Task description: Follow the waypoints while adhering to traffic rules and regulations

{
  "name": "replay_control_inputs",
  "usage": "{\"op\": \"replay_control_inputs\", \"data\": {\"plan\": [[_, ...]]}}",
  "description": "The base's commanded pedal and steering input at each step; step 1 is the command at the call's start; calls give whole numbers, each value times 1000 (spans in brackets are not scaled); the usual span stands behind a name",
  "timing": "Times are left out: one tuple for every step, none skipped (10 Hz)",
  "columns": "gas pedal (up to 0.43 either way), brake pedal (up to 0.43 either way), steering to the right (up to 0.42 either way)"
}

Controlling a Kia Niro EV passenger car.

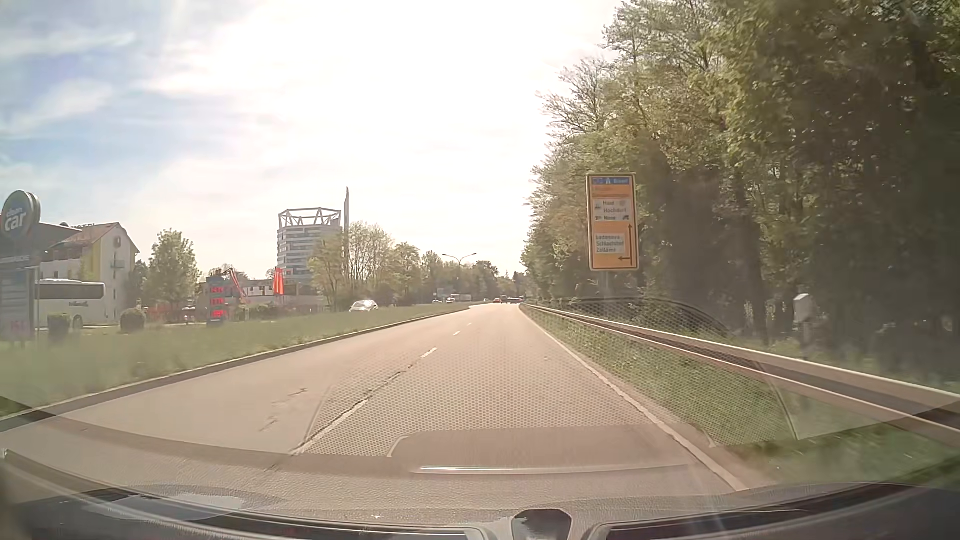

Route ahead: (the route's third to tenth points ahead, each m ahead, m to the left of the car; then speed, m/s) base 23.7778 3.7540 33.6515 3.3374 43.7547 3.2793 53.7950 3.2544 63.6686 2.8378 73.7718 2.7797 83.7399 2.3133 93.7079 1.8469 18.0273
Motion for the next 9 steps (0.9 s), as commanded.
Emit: {"op": "replay_control_inputs", "data": {"plan": [[87, 0, 0], [87, 0, 0], [87, 0, 0], [87, 0, 0], [87, 0, 0], [87, 0, 0], [87, 0, 0], [79, 0, 0], [79, 0, 0]]}}
